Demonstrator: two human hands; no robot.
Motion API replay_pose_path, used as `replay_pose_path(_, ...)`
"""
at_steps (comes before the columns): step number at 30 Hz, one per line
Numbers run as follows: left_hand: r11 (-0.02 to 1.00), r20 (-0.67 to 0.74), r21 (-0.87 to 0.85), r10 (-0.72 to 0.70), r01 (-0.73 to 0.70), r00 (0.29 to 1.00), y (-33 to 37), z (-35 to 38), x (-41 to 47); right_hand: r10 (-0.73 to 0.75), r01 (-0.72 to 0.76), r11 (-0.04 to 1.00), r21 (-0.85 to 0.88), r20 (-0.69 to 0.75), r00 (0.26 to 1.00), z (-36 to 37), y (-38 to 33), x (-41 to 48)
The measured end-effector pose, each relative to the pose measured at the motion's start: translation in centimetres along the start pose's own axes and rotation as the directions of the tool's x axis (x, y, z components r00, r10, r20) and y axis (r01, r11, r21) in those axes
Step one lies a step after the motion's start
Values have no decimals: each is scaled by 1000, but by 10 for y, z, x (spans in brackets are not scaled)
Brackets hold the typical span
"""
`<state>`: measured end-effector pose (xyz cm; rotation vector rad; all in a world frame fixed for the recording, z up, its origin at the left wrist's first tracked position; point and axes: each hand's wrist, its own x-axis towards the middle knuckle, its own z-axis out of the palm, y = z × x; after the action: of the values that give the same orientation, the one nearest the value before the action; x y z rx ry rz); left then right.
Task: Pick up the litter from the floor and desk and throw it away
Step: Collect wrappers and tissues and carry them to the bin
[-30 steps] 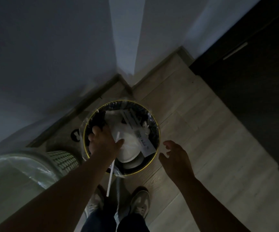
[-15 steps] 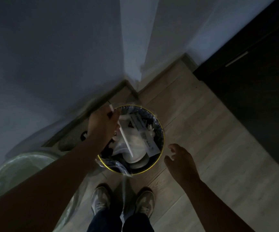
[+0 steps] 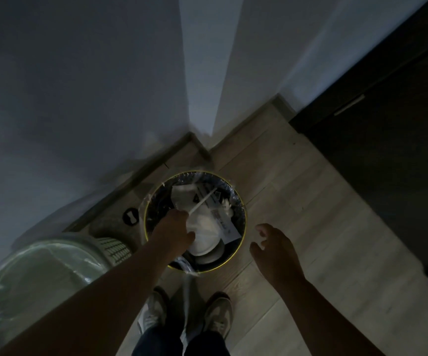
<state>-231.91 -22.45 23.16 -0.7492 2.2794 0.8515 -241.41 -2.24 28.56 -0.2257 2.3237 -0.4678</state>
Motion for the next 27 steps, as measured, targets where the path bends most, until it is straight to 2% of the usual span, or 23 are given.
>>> replay_pose_path(8,997,-95,-8,79,-80,992,7,-34,-36,-17,18,999,-43,23,1000,-16,-17,-24)
replay_pose_path(16,972,-115,55,232,-227,966,40,-136,-123,-221,223,959,-174,34,975,-89,-101,-86)
replay_pose_path(19,919,-198,192,380,-345,903,63,-197,-174,-327,327,917,-227,38,944,-132,-143,-125)
replay_pose_path(21,901,-263,202,428,-384,865,77,-240,-211,-410,399,870,-290,24,912,-164,-171,-150)
replay_pose_path(24,903,-288,244,415,-353,863,97,-302,-261,-519,490,791,-366,20,854,-217,-215,-188)
replay_pose_path(27,922,-363,274,361,-273,859,113,-357,-309,-604,569,735,-368,24,796,-272,-258,-226)
